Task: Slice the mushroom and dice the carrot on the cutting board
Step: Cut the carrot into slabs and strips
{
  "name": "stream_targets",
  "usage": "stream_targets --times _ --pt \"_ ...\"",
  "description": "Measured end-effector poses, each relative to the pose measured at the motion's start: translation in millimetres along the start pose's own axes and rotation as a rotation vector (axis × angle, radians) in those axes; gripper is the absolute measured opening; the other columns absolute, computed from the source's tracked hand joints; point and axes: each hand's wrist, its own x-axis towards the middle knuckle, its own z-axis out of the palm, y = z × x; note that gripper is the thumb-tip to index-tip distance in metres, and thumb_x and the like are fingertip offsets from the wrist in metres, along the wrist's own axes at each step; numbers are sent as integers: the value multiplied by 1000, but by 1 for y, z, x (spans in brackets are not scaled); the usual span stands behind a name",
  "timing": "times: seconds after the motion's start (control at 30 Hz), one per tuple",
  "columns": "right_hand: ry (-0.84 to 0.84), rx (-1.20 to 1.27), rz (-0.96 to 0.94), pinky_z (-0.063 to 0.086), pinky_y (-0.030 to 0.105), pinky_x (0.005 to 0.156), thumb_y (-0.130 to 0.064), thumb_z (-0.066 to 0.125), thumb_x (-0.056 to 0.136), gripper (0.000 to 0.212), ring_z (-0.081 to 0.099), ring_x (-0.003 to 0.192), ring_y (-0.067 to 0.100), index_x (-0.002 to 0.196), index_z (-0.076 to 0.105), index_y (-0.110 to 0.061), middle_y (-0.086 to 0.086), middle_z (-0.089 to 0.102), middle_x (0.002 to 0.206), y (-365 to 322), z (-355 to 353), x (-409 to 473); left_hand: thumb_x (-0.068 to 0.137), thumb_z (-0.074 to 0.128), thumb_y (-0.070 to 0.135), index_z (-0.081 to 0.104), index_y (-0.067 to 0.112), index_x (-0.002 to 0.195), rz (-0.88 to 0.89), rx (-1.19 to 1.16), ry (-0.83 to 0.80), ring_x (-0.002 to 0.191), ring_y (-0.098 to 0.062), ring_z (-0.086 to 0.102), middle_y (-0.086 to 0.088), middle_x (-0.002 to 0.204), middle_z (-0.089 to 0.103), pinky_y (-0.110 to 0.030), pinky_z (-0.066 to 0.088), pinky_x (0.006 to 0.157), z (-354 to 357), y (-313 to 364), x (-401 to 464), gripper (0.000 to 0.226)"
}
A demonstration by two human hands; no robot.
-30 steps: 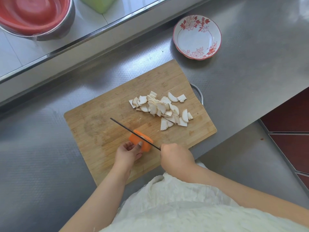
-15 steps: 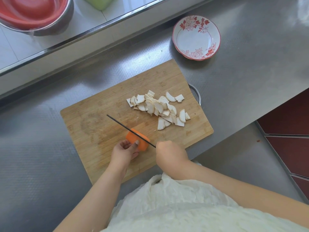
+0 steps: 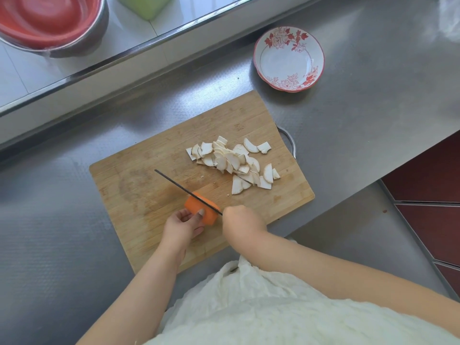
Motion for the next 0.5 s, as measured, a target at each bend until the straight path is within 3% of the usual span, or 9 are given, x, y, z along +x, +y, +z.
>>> stream_targets --times 0.1,0.37,0.5 --pt "0 2 -1 46 32 66 1 45 91 25 63 95 28 111 58 -8 11 64 106 -4 2 9 85 73 20 54 4 121 -11 -5 2 96 -24 69 -13 109 69 -31 55 80 0 2 -2 44" --pt "33 13 -6 45 32 66 -3 44 93 25 63 96 27 114 56 -9 11 64 106 -1 11 12 86 72 18 54 3 120 15 -7 0 97 -26 68 -15 110 69 -29 55 77 1 2 -5 41" --pt "57 44 -52 43 32 62 -5 44 93 33 63 94 29 125 44 -13 11 64 105 3 17 12 86 71 18 55 2 120 32 -8 5 97 -27 68 -15 110 69 -29 56 76 1 0 -6 41"
